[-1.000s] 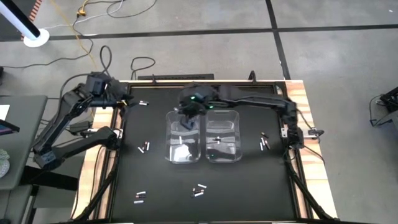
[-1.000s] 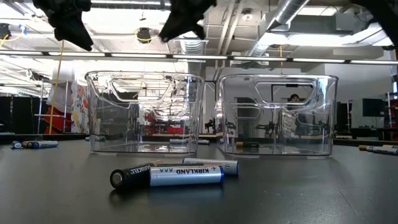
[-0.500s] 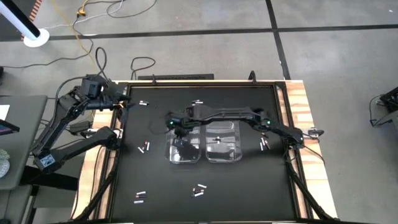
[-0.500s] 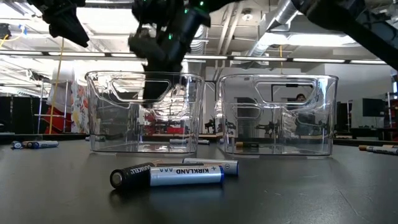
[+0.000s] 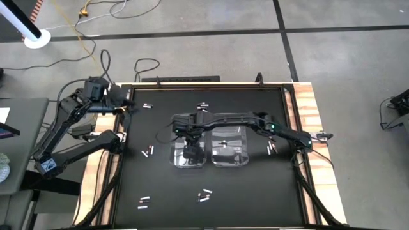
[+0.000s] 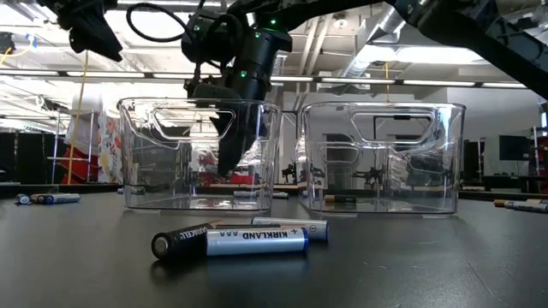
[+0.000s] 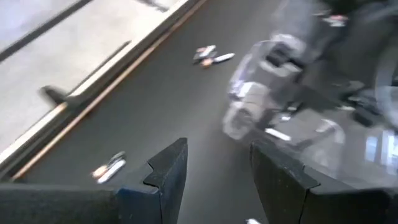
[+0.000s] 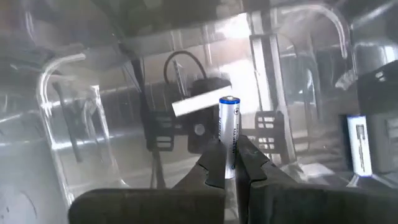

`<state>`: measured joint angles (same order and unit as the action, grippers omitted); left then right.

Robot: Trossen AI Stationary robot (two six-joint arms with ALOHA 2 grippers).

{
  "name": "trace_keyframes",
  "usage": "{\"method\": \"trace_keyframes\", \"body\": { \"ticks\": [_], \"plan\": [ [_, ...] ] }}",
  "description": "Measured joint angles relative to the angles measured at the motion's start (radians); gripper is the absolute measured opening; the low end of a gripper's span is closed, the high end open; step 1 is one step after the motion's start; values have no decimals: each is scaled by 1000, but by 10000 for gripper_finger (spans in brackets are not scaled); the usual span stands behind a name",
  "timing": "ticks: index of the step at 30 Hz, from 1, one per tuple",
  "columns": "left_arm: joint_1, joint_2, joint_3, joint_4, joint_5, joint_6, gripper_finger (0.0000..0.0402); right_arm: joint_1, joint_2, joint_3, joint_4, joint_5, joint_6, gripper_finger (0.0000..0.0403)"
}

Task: Sort batteries
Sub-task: Put the white battery into the left transparent bin

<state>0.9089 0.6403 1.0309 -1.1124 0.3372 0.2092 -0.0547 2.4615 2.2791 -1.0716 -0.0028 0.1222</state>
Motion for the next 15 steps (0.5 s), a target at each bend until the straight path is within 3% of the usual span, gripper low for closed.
{"method": "trace_keyframes", "body": {
  "ticks": [3, 8, 15],
  "plan": [
    [0, 0, 0, -5, 62, 25, 169, 1, 0, 0, 0, 0, -1, 13],
    [0, 0, 0, -11, 77, 28, 169, 3, 0, -6, 6, 0, -1, 18],
    [0, 0, 0, -38, 77, 26, 169, 3, 0, -15, -17, -1, -1, 74]
  ]
}}
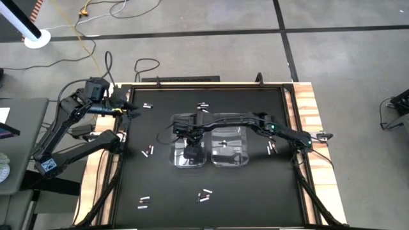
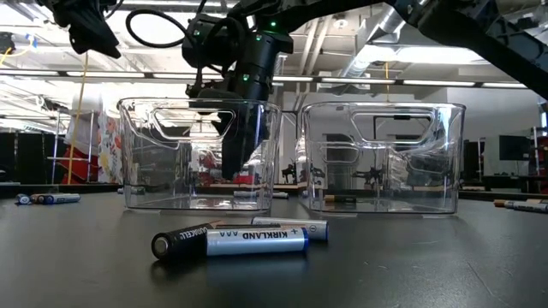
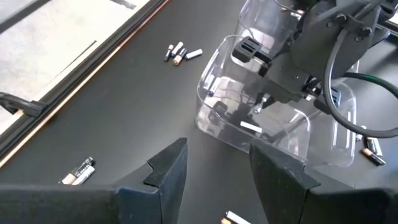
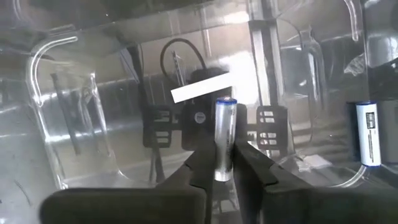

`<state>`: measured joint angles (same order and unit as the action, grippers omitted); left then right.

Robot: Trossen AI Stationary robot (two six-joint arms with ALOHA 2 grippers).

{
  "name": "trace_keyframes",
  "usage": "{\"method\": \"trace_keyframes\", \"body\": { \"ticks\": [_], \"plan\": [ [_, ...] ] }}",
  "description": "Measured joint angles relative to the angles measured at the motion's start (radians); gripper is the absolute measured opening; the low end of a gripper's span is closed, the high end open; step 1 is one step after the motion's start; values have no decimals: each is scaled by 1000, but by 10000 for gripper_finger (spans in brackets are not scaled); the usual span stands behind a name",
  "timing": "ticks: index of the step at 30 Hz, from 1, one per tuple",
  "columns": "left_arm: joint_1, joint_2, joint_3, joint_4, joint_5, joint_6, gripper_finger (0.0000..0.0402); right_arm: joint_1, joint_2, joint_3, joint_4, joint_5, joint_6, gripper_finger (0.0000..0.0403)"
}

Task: Sort batteries
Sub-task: Put the white battery into the left transparent bin, then put the black battery into the right transparent bin

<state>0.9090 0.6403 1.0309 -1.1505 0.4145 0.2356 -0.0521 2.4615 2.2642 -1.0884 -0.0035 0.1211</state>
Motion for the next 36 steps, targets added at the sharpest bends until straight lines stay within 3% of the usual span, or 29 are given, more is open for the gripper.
{"method": "trace_keyframes", "body": {
  "ticks": [5, 12, 24, 31, 36],
  "plan": [
    [0, 0, 0, -12, 0, 1, 169, 0, 0, 0, 3, 0, 0, 101],
    [0, 0, 0, -22, 0, -1, 169, -1, -14, 0, -7, 0, 15, 108],
    [0, 1, 0, -13, -1, -19, 169, -63, -256, 0, -3, 0, 56, 107],
    [0, 48, 0, 24, -4, -65, 169, -183, -397, 1, -26, 14, 10, 107],
    [0, 141, 0, 71, -40, -65, 169, -313, -430, 1, -94, 14, -52, 107]
  ]
}}
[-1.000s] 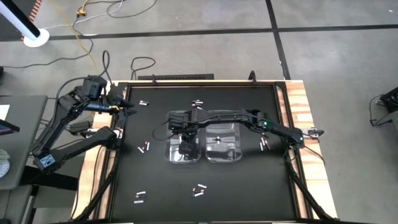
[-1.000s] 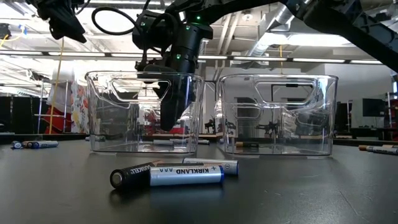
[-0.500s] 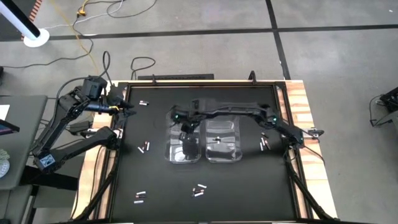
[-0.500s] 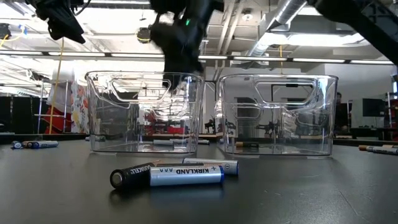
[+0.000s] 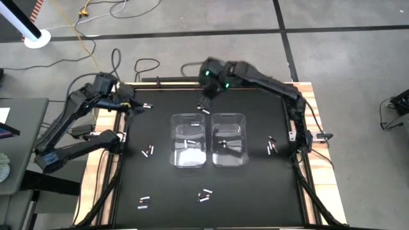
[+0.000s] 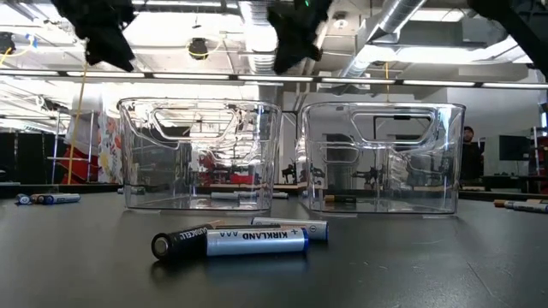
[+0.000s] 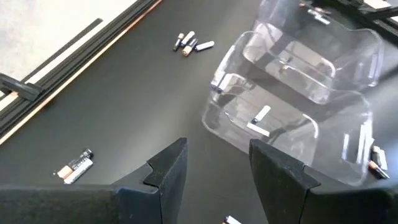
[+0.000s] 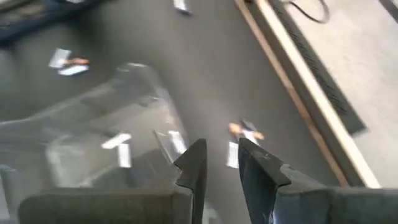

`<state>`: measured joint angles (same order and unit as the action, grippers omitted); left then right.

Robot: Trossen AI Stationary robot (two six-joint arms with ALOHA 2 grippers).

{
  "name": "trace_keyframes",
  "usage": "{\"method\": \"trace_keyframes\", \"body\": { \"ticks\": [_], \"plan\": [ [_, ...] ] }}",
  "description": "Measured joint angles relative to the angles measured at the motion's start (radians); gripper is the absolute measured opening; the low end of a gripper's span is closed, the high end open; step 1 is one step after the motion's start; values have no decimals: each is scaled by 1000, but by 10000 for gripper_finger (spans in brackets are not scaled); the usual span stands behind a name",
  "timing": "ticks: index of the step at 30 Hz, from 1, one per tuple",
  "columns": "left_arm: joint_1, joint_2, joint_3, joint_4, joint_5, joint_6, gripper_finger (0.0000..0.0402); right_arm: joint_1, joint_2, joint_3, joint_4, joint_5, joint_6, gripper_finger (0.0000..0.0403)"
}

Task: Sort batteries
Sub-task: Put the black battery into the right transparent bin

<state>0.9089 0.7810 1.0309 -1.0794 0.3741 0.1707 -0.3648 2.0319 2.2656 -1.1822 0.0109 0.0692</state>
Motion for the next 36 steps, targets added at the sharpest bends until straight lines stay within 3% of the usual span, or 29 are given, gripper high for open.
{"method": "trace_keyframes", "body": {
  "ticks": [11, 17, 23, 36],
  "plan": [
    [0, 225, 0, 210, -126, 41, 169, -216, 2, -1, -150, -2, -228, 107],
    [0, 347, 0, 266, -233, 50, 169, -358, -2, -81, -170, -147, -323, 107],
    [0, 436, 0, 280, -275, 54, 169, -471, -5, -191, -164, -165, -333, 107],
    [0, 487, 0, 284, -275, -31, 169, -504, -5, -309, -135, -167, -341, 107]
  ]
}}
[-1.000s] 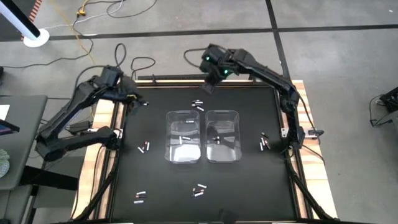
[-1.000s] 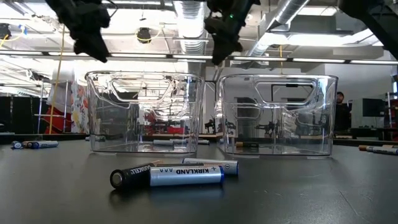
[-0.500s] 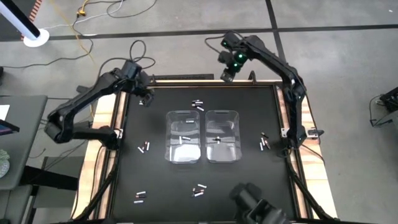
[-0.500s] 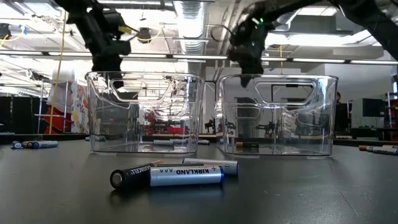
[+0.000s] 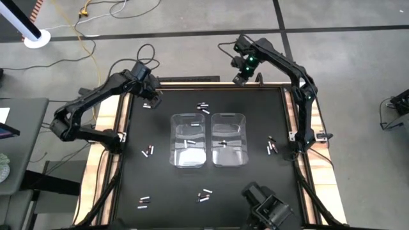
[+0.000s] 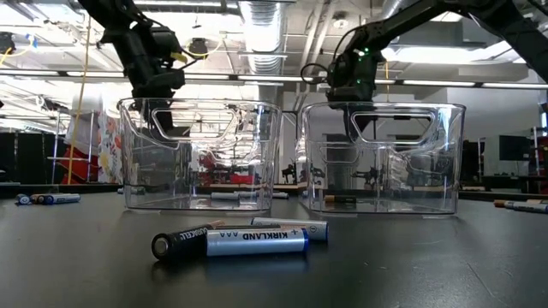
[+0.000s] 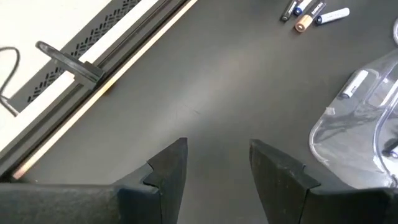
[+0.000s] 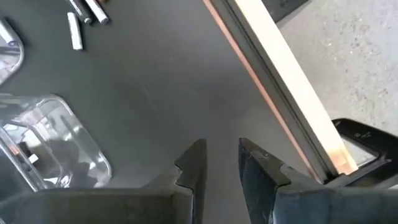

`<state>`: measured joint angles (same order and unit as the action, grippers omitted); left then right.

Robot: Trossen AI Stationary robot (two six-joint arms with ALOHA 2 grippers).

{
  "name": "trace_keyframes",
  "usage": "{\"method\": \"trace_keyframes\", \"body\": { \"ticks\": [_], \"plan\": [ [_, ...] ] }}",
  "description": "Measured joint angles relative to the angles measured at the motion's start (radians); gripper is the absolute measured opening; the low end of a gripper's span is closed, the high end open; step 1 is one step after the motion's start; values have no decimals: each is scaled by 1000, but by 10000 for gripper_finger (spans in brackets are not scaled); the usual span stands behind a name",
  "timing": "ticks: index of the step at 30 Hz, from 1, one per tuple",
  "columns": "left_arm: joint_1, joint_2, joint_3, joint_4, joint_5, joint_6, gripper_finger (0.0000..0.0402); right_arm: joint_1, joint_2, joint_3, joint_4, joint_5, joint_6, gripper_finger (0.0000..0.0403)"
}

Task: Sort batteries
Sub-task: Put the black battery into the right transparent bin

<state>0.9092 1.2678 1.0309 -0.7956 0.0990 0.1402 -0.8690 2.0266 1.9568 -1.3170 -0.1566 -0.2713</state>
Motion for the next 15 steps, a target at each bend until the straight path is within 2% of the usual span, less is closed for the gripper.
{"method": "trace_keyframes", "body": {
  "ticks": [15],
  "plan": [
    [0, 0, 0, 0, 0, -6, 169, 12, 0, 1, 48, 0, -17, 107]
  ]
}}
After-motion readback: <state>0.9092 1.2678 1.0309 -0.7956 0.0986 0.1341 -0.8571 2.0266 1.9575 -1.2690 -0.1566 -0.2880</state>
